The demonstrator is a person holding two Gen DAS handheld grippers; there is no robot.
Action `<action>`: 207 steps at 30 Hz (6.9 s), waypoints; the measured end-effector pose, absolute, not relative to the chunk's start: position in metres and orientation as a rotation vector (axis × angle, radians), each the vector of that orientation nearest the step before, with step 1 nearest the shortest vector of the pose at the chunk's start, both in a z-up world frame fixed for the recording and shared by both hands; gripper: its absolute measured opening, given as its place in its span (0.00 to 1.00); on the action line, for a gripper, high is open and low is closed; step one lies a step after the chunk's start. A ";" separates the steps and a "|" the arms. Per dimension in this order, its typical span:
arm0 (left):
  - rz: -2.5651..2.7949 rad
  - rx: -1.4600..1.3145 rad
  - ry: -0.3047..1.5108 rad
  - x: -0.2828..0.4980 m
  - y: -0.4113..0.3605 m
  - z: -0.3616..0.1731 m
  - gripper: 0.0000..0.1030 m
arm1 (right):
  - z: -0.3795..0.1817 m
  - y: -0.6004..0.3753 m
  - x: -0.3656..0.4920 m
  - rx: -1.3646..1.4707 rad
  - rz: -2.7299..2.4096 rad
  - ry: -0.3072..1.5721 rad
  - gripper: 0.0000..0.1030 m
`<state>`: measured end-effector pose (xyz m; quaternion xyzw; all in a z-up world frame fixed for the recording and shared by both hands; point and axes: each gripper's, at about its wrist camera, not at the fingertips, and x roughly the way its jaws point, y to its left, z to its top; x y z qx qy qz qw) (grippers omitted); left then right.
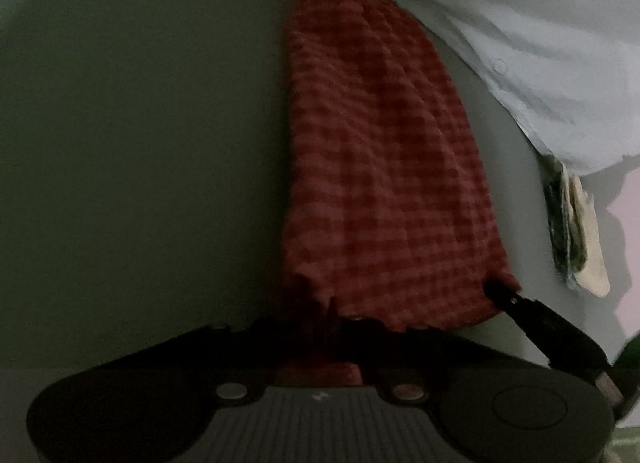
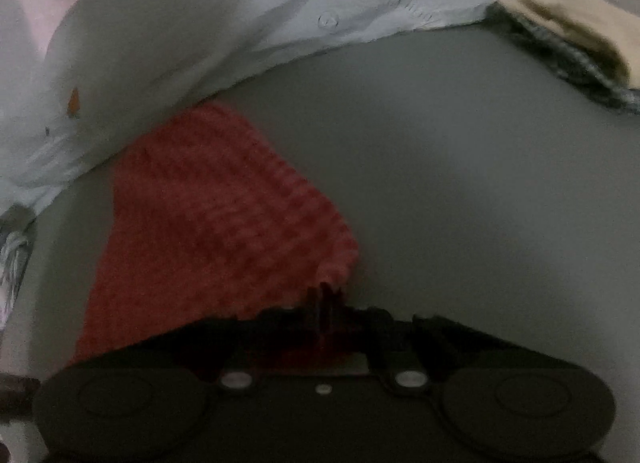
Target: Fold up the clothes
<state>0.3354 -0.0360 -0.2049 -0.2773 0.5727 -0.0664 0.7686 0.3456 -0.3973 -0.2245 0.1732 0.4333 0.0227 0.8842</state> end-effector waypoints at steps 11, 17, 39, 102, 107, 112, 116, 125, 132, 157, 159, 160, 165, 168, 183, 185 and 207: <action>-0.079 -0.427 1.442 0.246 0.021 -0.196 0.20 | -0.208 -0.364 0.220 0.319 0.186 1.183 0.20; -0.120 -0.429 1.353 0.258 0.034 -0.180 0.51 | -0.182 -0.376 0.215 0.298 0.023 1.072 0.56; -0.222 -0.335 1.103 0.459 0.013 -0.196 0.59 | -0.167 -0.269 0.451 0.020 0.296 0.828 0.14; -0.293 -0.886 1.165 0.218 0.027 -0.240 0.73 | -0.238 -0.404 0.191 0.661 0.296 1.045 0.45; -0.297 -0.978 1.155 0.224 0.017 -0.249 0.56 | -0.251 -0.419 0.192 0.860 0.298 1.032 0.45; -0.226 -1.076 1.159 0.235 0.022 -0.254 0.11 | -0.260 -0.424 0.205 1.054 0.308 1.016 0.24; -0.210 -1.155 1.091 0.238 0.031 -0.248 0.11 | -0.248 -0.422 0.214 1.073 0.343 0.952 0.16; -0.142 -1.037 1.193 0.231 0.033 -0.252 0.40 | -0.249 -0.411 0.212 0.859 0.250 1.066 0.25; -0.230 -1.060 1.183 0.233 0.028 -0.256 0.82 | -0.252 -0.412 0.218 0.897 0.287 1.060 0.51; -0.225 -1.180 1.193 0.235 0.053 -0.220 0.05 | -0.206 -0.434 0.189 0.983 0.546 1.058 0.04; -0.234 -1.198 1.195 0.225 0.054 -0.214 0.05 | -0.198 -0.444 0.177 1.046 0.572 1.048 0.04; -0.233 -1.209 1.200 0.221 0.054 -0.214 0.05 | -0.197 -0.448 0.174 1.068 0.575 1.047 0.04; -0.151 -1.307 1.277 0.226 0.057 -0.244 0.05 | -0.222 -0.452 0.177 1.166 0.508 1.118 0.04; -0.131 -1.304 1.312 0.237 0.054 -0.247 0.05 | -0.225 -0.451 0.185 1.159 0.484 1.136 0.04; -0.171 -1.379 1.220 0.337 0.074 -0.225 0.05 | -0.214 -0.442 0.275 1.298 0.458 1.044 0.04; -0.176 -1.395 1.213 0.367 0.073 -0.225 0.05 | -0.213 -0.437 0.300 1.335 0.439 1.025 0.04; -0.110 -0.701 1.071 0.430 0.048 -0.191 0.83 | -0.186 -0.399 0.384 0.612 0.294 0.922 0.52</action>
